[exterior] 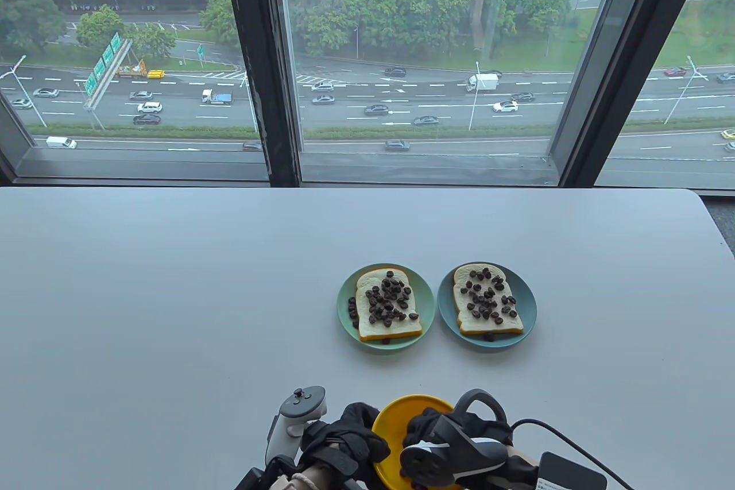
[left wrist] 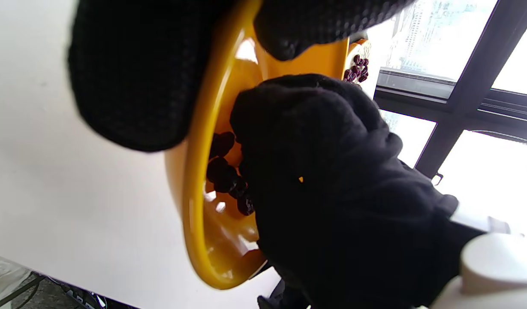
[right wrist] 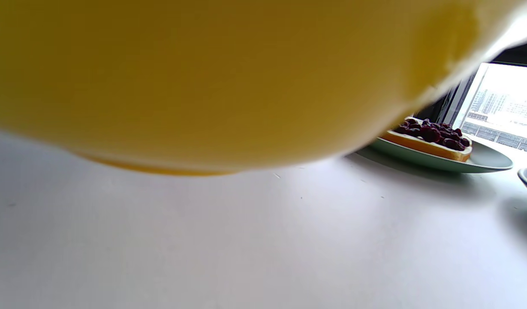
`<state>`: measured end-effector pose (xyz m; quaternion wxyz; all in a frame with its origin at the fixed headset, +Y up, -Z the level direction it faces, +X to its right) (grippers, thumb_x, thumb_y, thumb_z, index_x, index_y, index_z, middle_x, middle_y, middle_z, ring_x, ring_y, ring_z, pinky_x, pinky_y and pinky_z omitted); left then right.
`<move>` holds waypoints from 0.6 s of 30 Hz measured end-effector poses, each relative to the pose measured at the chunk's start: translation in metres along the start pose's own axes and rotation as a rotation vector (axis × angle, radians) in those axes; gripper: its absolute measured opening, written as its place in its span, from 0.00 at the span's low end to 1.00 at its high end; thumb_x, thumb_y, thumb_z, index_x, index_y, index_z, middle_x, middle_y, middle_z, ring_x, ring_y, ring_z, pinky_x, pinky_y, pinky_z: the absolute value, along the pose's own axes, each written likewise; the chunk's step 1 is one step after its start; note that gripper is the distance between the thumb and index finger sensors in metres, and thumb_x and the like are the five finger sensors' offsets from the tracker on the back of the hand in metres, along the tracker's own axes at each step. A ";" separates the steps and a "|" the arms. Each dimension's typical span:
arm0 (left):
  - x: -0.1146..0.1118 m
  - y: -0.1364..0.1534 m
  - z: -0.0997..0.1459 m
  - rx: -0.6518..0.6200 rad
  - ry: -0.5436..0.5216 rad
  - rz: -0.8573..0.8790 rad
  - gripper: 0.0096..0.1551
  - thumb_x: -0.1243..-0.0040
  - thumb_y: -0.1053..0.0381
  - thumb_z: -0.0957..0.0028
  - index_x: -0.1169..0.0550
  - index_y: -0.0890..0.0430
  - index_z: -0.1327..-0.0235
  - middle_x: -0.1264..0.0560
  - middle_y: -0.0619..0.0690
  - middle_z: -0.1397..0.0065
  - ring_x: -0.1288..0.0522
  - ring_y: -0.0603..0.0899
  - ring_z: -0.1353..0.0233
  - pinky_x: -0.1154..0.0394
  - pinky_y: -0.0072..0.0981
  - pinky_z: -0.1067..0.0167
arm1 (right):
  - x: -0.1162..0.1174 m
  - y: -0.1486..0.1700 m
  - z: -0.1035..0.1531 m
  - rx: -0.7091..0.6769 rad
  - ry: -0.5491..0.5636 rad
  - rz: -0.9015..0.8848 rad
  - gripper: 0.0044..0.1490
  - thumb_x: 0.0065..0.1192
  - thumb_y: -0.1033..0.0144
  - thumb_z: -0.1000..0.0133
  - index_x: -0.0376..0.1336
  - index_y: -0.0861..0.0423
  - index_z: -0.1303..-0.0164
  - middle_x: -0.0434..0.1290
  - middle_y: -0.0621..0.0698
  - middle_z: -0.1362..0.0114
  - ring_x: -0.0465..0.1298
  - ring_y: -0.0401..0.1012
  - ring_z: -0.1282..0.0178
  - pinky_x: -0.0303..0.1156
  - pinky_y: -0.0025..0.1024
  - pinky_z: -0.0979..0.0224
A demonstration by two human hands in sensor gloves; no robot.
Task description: Sprinkle cranberries onto toast
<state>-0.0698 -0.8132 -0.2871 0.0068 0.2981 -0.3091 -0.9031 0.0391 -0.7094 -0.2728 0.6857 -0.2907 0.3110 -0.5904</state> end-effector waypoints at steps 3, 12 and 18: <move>-0.001 -0.003 0.001 -0.015 -0.004 -0.028 0.35 0.41 0.62 0.51 0.47 0.50 0.38 0.39 0.60 0.44 0.30 0.62 0.55 0.12 0.42 0.67 | -0.008 0.008 0.002 0.016 0.021 -0.062 0.18 0.71 0.67 0.65 0.70 0.36 0.69 0.75 0.40 0.49 0.81 0.36 0.54 0.87 0.15 0.63; -0.002 -0.005 0.003 -0.021 0.004 -0.022 0.34 0.41 0.62 0.51 0.47 0.50 0.38 0.38 0.60 0.44 0.30 0.61 0.55 0.12 0.42 0.67 | -0.021 0.015 0.002 0.029 0.029 -0.143 0.18 0.71 0.68 0.65 0.70 0.37 0.69 0.75 0.41 0.49 0.81 0.36 0.55 0.88 0.14 0.64; -0.002 -0.003 0.002 -0.011 0.008 -0.020 0.34 0.41 0.62 0.51 0.47 0.50 0.38 0.38 0.59 0.44 0.30 0.61 0.55 0.12 0.41 0.68 | -0.018 0.017 0.001 0.029 0.013 -0.168 0.17 0.71 0.68 0.66 0.70 0.37 0.70 0.76 0.41 0.50 0.82 0.36 0.56 0.88 0.14 0.65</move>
Point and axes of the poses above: the tracker on the back of each hand, its own y axis roughly to the little-finger side, its own z axis roughly from the fingertips to the wrist, x = y × z, the point moved 5 cm from there along -z, roughly from the wrist to the fingertips
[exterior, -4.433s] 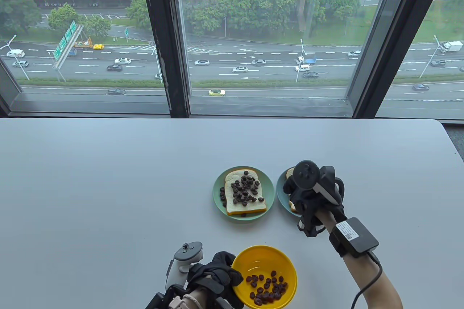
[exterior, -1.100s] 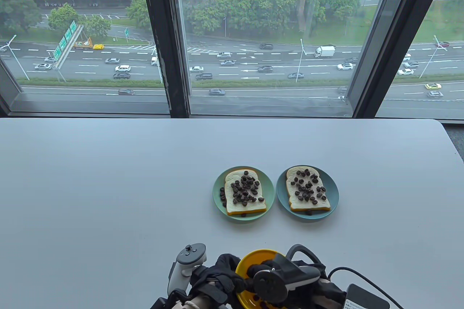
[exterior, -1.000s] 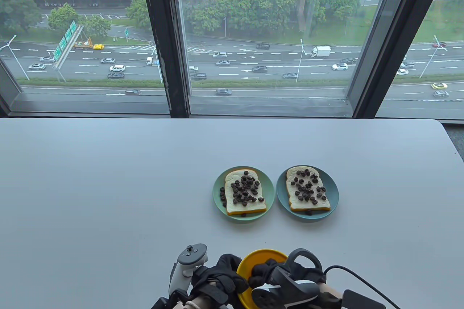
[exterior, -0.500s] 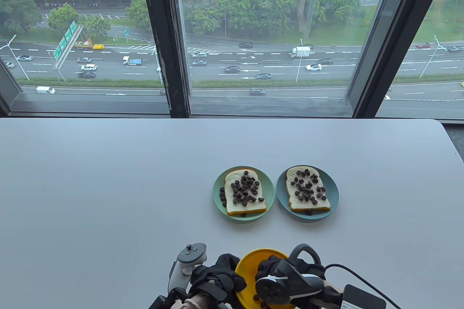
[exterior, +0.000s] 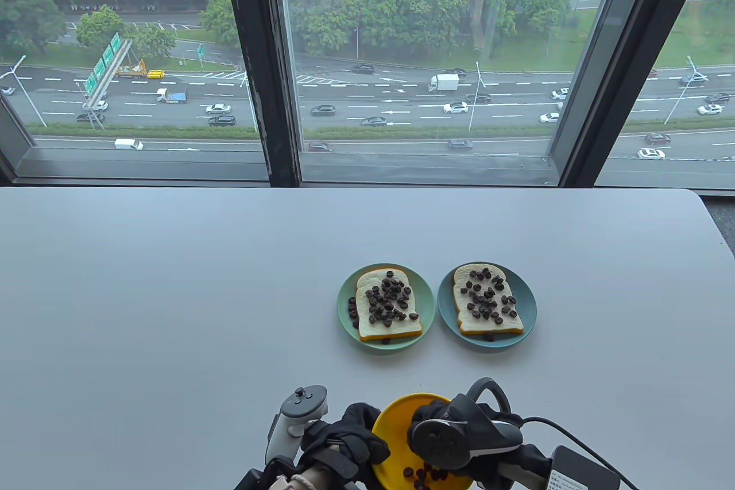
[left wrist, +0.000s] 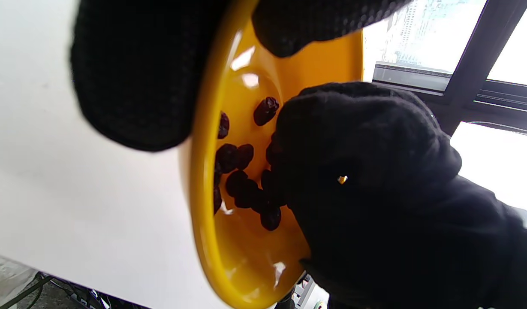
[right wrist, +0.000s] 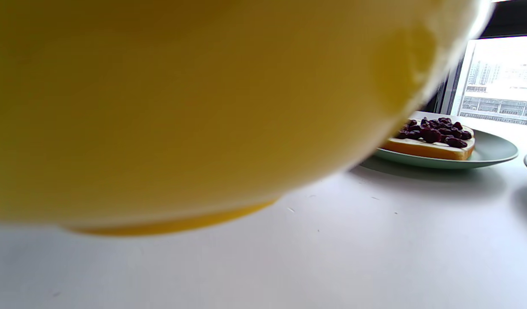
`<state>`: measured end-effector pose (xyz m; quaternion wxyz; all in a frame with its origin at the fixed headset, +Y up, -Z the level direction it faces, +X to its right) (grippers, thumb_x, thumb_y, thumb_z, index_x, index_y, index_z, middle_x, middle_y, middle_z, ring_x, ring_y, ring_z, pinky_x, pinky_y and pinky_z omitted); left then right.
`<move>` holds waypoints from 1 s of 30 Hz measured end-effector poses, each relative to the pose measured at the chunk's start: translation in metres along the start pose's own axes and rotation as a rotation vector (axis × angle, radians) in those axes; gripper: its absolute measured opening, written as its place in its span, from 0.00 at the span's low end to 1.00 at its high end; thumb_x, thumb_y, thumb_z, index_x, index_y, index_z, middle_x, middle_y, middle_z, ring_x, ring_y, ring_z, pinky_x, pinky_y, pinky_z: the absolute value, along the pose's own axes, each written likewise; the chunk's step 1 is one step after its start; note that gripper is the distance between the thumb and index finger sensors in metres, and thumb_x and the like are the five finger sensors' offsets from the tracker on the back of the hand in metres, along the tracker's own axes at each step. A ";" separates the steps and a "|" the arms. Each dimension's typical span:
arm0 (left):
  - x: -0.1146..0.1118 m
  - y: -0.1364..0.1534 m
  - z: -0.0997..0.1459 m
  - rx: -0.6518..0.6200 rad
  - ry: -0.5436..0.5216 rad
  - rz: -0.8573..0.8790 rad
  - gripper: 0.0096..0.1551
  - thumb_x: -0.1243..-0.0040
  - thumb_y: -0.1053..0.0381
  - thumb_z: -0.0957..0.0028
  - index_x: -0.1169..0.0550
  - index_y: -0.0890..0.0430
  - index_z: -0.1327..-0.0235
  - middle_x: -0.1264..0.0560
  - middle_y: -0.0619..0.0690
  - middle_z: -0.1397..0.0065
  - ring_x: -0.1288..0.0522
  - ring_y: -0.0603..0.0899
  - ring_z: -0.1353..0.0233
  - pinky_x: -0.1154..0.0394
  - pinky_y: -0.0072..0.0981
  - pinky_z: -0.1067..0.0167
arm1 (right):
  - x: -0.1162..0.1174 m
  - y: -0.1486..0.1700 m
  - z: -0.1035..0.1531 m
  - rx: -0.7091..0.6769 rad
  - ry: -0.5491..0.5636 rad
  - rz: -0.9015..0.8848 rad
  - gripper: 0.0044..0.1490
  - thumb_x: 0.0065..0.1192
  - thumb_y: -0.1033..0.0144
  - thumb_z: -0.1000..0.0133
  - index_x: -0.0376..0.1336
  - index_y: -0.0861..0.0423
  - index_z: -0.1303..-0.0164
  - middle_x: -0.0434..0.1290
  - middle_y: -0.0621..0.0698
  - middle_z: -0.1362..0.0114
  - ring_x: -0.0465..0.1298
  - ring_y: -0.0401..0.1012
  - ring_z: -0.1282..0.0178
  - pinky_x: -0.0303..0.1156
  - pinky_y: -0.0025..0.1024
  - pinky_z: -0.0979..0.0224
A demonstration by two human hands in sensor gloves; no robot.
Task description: Sprinkle cranberries onto toast
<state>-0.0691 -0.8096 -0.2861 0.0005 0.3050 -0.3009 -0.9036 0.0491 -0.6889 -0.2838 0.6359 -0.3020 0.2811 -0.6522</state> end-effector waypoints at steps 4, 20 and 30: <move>0.000 0.000 0.000 0.000 -0.001 -0.001 0.34 0.42 0.62 0.51 0.47 0.50 0.38 0.38 0.59 0.44 0.30 0.61 0.55 0.12 0.41 0.68 | -0.004 0.002 0.001 0.000 0.014 -0.028 0.17 0.71 0.68 0.65 0.70 0.37 0.70 0.76 0.41 0.50 0.81 0.36 0.56 0.88 0.14 0.65; 0.006 0.003 -0.002 0.027 -0.014 0.012 0.34 0.42 0.62 0.50 0.47 0.50 0.38 0.38 0.59 0.44 0.30 0.61 0.55 0.12 0.41 0.67 | -0.053 0.083 -0.004 0.241 0.162 -0.205 0.17 0.71 0.68 0.65 0.70 0.37 0.69 0.75 0.41 0.49 0.81 0.37 0.55 0.88 0.15 0.64; 0.008 0.003 -0.001 0.042 -0.023 0.018 0.34 0.42 0.62 0.50 0.47 0.50 0.38 0.38 0.59 0.44 0.30 0.61 0.55 0.12 0.41 0.67 | -0.016 0.270 -0.044 0.892 0.127 -0.055 0.17 0.71 0.68 0.64 0.70 0.37 0.69 0.75 0.41 0.49 0.81 0.36 0.54 0.88 0.15 0.63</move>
Point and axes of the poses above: the tracker on the back of each hand, its own y axis roughly to the little-finger side, its own z axis roughly from the fingertips to the wrist, x = y × z, the point moved 5 cm from there along -z, roughly from the wrist to the fingertips
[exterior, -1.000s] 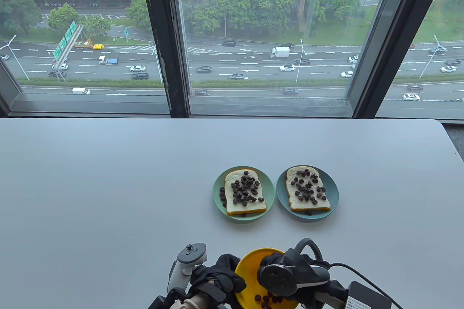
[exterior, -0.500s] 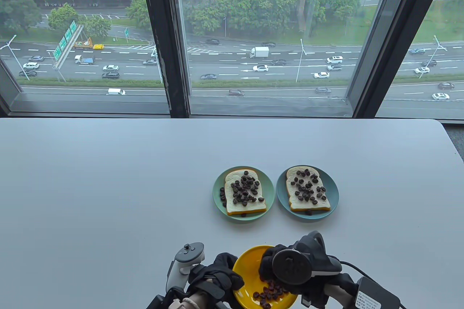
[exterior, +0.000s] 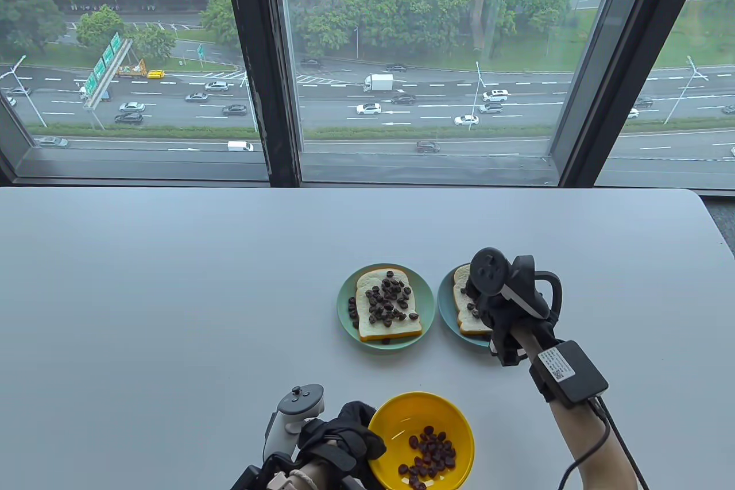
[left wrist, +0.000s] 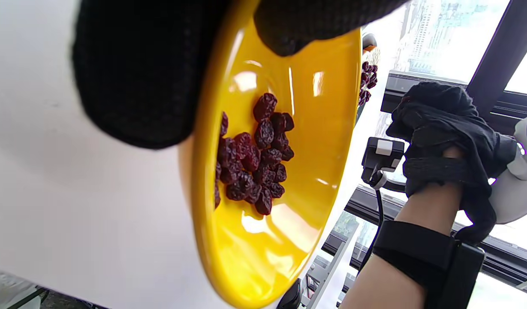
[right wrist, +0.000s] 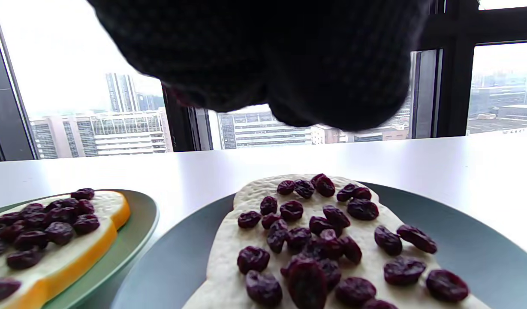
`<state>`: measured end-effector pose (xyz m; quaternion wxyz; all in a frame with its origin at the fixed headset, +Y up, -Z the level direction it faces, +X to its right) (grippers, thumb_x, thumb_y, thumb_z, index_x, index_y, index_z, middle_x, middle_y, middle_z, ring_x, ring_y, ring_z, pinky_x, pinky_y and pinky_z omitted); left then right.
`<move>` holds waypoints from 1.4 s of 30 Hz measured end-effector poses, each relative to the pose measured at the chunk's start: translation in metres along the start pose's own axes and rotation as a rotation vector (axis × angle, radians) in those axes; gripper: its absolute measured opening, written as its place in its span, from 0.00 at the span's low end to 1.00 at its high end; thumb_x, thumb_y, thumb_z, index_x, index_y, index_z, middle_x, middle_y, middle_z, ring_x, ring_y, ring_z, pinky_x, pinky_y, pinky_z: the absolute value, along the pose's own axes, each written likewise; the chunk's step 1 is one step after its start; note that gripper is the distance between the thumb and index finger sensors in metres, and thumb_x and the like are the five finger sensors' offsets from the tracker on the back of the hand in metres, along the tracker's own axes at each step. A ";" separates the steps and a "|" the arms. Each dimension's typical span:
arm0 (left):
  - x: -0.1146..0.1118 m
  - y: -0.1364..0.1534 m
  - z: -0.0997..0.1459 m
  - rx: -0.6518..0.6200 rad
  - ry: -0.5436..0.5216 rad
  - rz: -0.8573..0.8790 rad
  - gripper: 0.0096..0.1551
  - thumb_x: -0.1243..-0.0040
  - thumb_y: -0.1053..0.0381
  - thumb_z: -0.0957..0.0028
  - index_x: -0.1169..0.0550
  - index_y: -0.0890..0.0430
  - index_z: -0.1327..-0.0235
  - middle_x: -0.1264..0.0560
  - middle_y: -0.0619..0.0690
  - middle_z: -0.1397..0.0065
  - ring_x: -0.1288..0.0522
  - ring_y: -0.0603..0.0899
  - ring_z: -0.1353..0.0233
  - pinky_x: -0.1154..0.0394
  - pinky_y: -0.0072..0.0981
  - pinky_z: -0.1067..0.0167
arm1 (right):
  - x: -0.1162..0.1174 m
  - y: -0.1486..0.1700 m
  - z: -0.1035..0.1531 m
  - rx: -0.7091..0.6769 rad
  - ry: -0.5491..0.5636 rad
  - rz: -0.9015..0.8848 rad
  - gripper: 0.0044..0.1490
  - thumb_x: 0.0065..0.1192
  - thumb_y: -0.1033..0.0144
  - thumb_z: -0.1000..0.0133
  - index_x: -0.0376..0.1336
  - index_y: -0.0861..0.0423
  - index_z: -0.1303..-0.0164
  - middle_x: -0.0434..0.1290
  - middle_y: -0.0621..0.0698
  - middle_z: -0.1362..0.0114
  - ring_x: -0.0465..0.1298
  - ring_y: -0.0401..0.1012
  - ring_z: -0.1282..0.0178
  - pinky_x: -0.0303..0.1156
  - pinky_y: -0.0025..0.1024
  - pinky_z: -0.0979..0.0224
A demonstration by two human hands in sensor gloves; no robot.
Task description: Sprinkle cranberries onto toast
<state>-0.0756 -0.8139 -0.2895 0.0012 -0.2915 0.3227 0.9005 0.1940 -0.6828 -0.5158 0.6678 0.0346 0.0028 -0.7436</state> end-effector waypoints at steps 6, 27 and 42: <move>0.003 0.000 0.001 0.002 -0.007 0.006 0.34 0.42 0.61 0.50 0.47 0.50 0.38 0.39 0.59 0.44 0.30 0.61 0.54 0.12 0.41 0.67 | 0.040 0.017 -0.045 0.124 -0.024 0.067 0.18 0.71 0.68 0.64 0.70 0.36 0.68 0.75 0.40 0.48 0.81 0.36 0.54 0.88 0.14 0.62; 0.011 0.000 -0.002 0.006 -0.043 0.016 0.34 0.43 0.61 0.50 0.48 0.50 0.37 0.39 0.59 0.44 0.30 0.61 0.54 0.13 0.41 0.66 | 0.002 0.028 0.032 0.069 0.067 0.006 0.27 0.63 0.60 0.58 0.65 0.42 0.46 0.69 0.49 0.36 0.79 0.43 0.44 0.86 0.21 0.54; 0.058 -0.009 0.012 -0.047 -0.241 0.125 0.34 0.43 0.61 0.49 0.47 0.50 0.37 0.39 0.60 0.44 0.31 0.61 0.54 0.13 0.41 0.66 | 0.003 0.067 0.074 0.108 0.050 -0.184 0.27 0.60 0.56 0.56 0.64 0.41 0.44 0.68 0.49 0.33 0.77 0.44 0.41 0.83 0.26 0.48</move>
Point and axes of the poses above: the tracker on the back of each hand, its own y axis roughly to the little-finger side, its own z axis roughly from the fingertips to the wrist, x = y × z, the point moved 5 cm from there along -z, roughly from the wrist to the fingertips
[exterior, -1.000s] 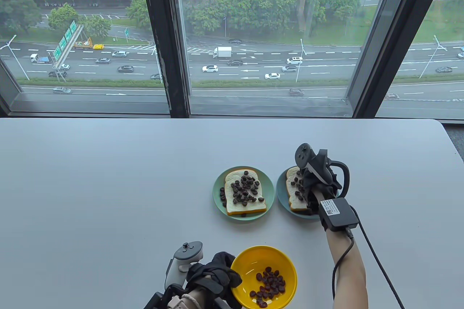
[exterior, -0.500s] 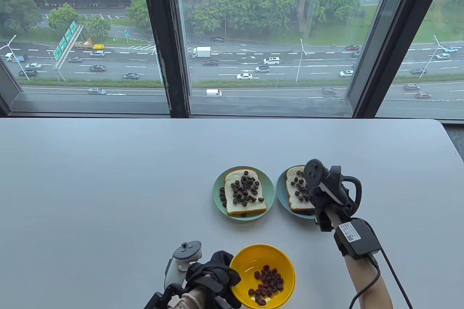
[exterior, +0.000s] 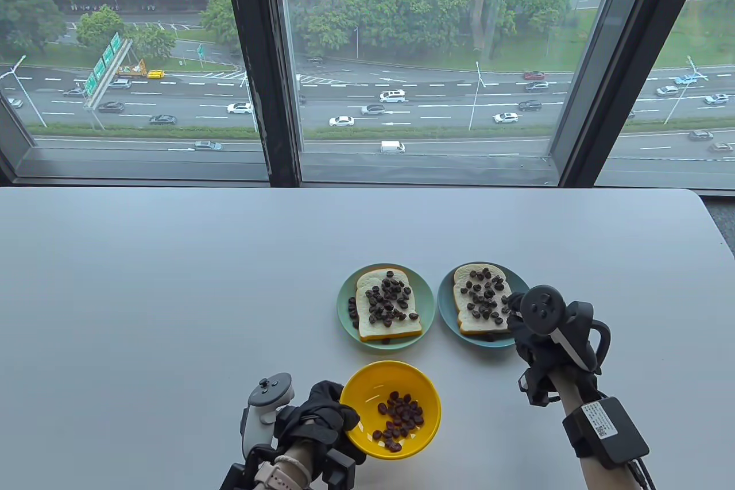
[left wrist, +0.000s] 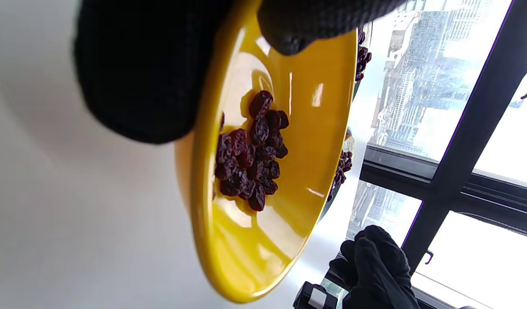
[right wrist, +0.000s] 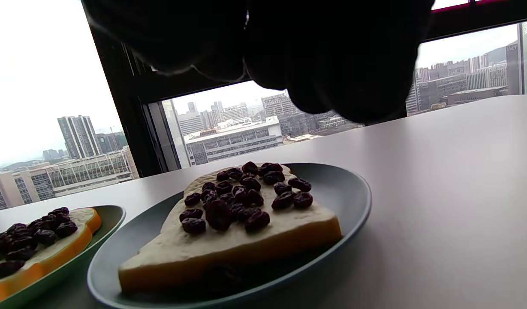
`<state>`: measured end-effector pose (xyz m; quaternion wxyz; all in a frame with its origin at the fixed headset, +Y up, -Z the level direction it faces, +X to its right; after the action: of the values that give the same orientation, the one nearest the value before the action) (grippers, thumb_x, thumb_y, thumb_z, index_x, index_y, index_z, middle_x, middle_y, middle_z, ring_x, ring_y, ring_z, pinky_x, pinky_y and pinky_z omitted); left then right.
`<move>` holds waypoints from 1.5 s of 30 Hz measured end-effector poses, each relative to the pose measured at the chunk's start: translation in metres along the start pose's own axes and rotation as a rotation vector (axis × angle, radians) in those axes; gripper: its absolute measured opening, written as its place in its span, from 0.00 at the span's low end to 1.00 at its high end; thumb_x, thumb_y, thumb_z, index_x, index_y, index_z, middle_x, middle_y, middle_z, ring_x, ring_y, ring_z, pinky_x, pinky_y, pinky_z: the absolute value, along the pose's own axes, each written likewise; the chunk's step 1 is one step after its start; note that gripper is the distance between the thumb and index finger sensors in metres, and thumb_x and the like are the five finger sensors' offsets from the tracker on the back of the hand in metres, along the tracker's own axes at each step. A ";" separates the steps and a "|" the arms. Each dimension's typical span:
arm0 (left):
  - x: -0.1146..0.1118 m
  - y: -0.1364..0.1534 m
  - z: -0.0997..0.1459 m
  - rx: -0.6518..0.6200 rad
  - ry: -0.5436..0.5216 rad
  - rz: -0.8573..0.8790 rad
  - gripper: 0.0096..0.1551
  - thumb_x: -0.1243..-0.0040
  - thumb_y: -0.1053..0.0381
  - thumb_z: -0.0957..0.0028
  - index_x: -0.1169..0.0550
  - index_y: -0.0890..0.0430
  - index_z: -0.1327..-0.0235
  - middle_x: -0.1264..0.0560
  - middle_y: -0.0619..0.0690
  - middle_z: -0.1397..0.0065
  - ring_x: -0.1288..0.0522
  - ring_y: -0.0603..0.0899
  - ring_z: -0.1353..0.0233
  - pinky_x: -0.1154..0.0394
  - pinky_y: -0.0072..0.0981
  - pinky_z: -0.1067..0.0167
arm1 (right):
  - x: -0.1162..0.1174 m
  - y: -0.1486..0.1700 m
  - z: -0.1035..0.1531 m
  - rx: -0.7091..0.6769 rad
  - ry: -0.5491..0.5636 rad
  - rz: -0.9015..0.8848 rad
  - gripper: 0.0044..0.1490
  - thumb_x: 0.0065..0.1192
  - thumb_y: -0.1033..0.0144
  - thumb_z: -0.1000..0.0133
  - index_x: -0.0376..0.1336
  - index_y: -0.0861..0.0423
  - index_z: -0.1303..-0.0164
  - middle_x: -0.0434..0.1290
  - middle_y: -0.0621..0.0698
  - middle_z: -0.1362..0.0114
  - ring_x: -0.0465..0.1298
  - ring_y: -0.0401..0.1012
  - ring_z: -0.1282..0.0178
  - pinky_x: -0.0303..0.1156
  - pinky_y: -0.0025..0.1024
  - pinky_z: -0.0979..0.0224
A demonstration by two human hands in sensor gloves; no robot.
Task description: Sprinkle cranberries onto toast
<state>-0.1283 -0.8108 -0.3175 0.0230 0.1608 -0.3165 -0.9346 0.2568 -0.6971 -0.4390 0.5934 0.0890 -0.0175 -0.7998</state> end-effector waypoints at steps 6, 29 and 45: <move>0.037 -0.008 0.008 -0.032 -0.146 0.058 0.34 0.43 0.61 0.49 0.48 0.50 0.37 0.39 0.59 0.43 0.31 0.61 0.53 0.13 0.42 0.66 | 0.011 0.003 -0.003 0.000 -0.028 0.060 0.27 0.60 0.55 0.56 0.64 0.41 0.44 0.68 0.49 0.33 0.78 0.44 0.41 0.84 0.26 0.48; 0.147 0.022 0.053 0.195 -0.630 0.174 0.32 0.46 0.56 0.44 0.48 0.43 0.33 0.40 0.53 0.36 0.32 0.58 0.46 0.17 0.40 0.56 | 0.007 -0.028 0.009 -0.106 -0.037 0.061 0.27 0.59 0.54 0.56 0.65 0.42 0.44 0.68 0.49 0.34 0.78 0.44 0.41 0.84 0.27 0.48; 0.169 -0.007 0.102 0.157 -0.885 0.004 0.36 0.55 0.43 0.37 0.61 0.38 0.29 0.57 0.48 0.25 0.52 0.57 0.25 0.39 0.46 0.21 | 0.008 -0.057 0.033 -0.228 -0.074 0.165 0.27 0.59 0.54 0.56 0.65 0.43 0.44 0.69 0.50 0.34 0.78 0.45 0.42 0.84 0.27 0.49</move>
<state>-0.3197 -0.7702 -0.2938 -0.1249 -0.2539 -0.3661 -0.8865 0.1954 -0.6907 -0.4153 0.6625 -0.0103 0.0442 -0.7477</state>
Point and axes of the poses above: the tracker on the back of each hand, its own y axis roughly to the little-finger side, its own z axis roughly from the fingertips to the wrist, x = y × z, the point moved 5 cm from there along -z, roughly from the wrist to the fingertips
